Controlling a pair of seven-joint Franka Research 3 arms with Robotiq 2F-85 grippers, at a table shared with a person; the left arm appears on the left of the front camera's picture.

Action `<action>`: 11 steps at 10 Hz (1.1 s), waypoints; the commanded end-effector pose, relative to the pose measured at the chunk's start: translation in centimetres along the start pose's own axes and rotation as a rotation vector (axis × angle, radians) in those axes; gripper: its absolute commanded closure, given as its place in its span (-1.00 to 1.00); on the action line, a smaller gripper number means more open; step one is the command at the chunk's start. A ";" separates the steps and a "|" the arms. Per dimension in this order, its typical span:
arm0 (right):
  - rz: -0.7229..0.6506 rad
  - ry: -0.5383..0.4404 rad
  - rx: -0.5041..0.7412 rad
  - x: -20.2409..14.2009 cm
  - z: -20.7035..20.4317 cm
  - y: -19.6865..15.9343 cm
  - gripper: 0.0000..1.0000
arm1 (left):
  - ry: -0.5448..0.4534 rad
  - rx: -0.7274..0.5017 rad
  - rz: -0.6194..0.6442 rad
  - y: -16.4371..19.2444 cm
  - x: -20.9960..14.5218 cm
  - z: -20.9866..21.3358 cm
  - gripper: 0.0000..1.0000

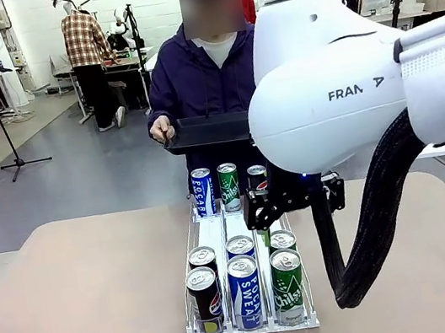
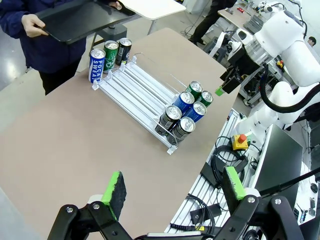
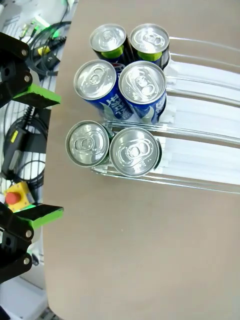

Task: Retrieve and hand over the desired beverage to the person.
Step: Pick up a can of the same type that the person held from the Automatic Can Dispenser.

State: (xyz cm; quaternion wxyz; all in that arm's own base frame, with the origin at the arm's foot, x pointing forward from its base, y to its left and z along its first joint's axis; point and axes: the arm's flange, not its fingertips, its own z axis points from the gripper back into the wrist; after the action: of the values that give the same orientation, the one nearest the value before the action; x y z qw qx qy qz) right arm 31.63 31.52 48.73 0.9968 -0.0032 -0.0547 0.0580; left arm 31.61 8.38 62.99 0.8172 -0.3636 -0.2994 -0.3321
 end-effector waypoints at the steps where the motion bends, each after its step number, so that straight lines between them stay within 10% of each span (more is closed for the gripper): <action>1: -0.075 -0.026 -0.024 0.3 -2.0 0.6 -1.00 | -0.015 -0.014 -0.019 0.0 0.0 0.0 -1.00; 11: -0.090 0.032 -0.007 -0.1 -2.4 0.4 -1.00 | -0.015 -0.014 -0.019 0.0 0.0 0.0 -1.00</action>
State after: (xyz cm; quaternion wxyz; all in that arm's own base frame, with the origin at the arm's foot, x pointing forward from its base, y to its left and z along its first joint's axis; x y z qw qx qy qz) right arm 31.78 31.90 46.33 0.9991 -0.0050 -0.0391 0.0131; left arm 31.60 8.39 62.99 0.8171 -0.3636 -0.2994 -0.3323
